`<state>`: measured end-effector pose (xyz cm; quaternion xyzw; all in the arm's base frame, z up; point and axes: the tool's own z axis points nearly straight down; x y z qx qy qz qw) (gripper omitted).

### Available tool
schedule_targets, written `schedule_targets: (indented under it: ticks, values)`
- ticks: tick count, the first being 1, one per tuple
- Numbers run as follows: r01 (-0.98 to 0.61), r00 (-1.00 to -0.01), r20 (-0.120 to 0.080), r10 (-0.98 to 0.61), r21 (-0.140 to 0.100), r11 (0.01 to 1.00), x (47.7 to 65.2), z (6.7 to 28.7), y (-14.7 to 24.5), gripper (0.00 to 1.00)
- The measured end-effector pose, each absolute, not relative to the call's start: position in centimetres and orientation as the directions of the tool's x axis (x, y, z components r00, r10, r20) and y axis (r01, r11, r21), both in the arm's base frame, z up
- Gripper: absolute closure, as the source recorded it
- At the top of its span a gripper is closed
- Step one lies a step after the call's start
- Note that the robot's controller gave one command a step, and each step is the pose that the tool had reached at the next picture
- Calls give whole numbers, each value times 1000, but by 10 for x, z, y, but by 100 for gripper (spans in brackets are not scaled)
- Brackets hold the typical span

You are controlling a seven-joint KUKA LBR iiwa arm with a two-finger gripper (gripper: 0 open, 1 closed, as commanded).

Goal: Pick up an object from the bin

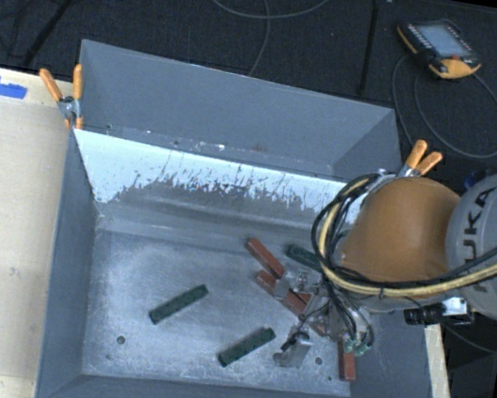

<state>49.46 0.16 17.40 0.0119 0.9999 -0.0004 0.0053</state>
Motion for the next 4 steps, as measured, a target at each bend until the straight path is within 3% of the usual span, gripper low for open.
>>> schedule_targets:
  ticks: [1,2,3,4]
  values:
    - [36,-999,-11,36,0,999,497,157,8,0]
    - [45,-999,11,45,0,999,492,132,12,0]
    - [-9,-1000,-1,-9,0,1000,481,106,10,0]
    - [119,-993,5,119,-1,993,483,69,24,100]
